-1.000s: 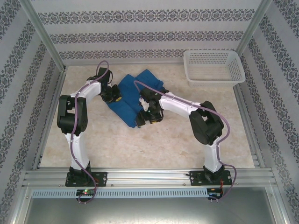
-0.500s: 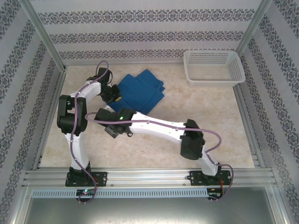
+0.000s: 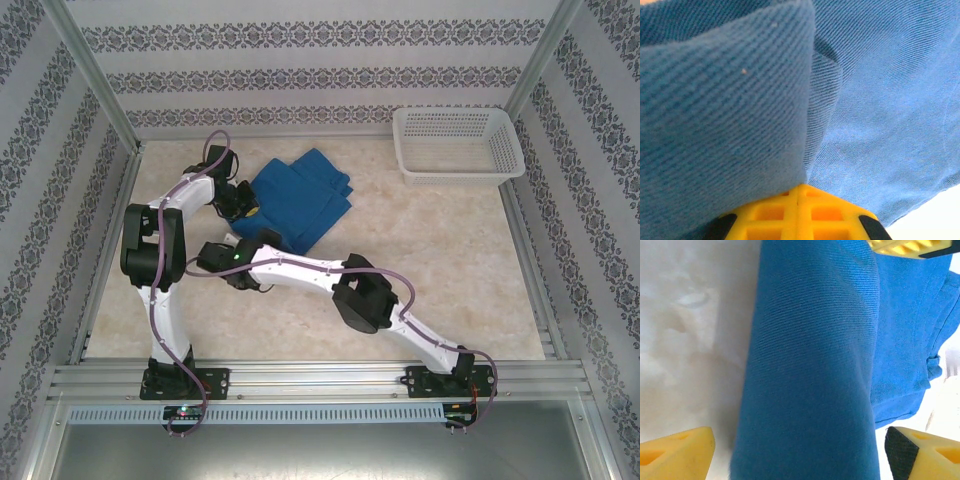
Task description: Roll up the long pants
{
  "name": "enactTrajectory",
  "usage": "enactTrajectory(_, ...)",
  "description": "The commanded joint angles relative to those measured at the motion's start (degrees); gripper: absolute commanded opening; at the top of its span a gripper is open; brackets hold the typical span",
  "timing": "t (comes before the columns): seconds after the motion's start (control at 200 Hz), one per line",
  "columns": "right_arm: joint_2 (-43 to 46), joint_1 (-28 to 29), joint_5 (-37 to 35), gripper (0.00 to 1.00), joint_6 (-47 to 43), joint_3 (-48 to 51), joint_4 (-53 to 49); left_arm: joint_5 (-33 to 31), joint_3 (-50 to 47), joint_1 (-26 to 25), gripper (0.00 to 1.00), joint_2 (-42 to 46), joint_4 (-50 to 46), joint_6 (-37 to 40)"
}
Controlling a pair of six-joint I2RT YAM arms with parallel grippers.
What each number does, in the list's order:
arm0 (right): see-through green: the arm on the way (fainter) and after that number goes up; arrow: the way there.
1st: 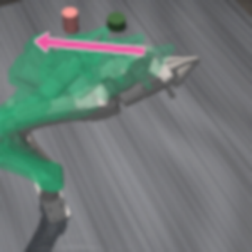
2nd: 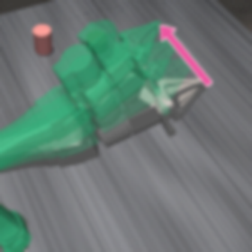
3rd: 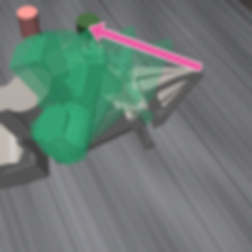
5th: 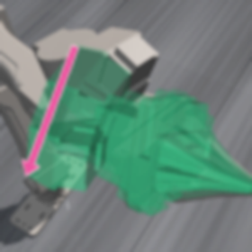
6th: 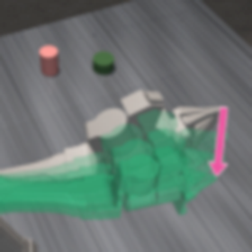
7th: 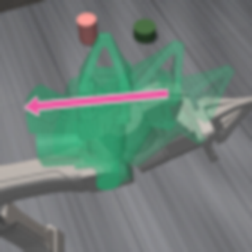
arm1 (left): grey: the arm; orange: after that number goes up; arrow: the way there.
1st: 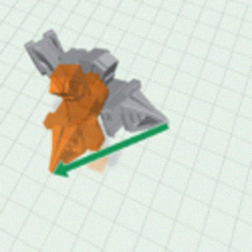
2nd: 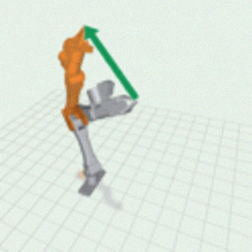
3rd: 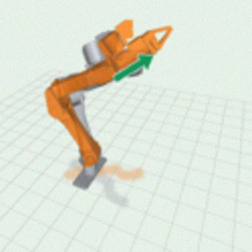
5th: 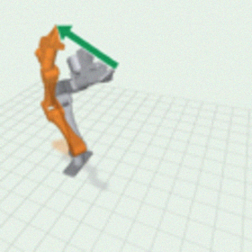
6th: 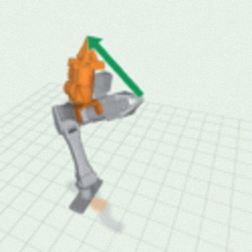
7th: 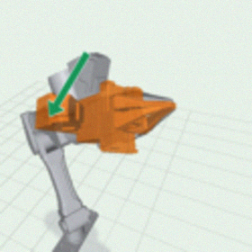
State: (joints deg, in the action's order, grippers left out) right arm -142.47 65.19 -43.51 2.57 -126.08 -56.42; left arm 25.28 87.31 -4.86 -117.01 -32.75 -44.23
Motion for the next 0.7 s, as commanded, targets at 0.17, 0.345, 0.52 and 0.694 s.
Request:
enactTrajectory(0.17,-3.20,-2.97,-4.31,0.83,-7.77,1.13,7.51,-1.42,-1.06,0.47,0.00,1.86,0.77,-0.56)
enactTrajectory(0.345,-2.23,-5.01,-0.33,0.51,-9.18,3.79,9.72,-1.49,-0.60,0.47,0.00,2.13,0.39,-0.20)
enactTrajectory(0.52,1.61,-6.33,3.37,0.26,-9.85,8.56,11.24,-1.15,0.51,0.97,0.00,2.47,-0.19,-0.06)
enactTrajectory(0.694,8.56,-8.33,11.13,0.02,-6.79,14.40,11.57,-0.77,3.57,3.66,0.03,4.10,-2.01,0.48)
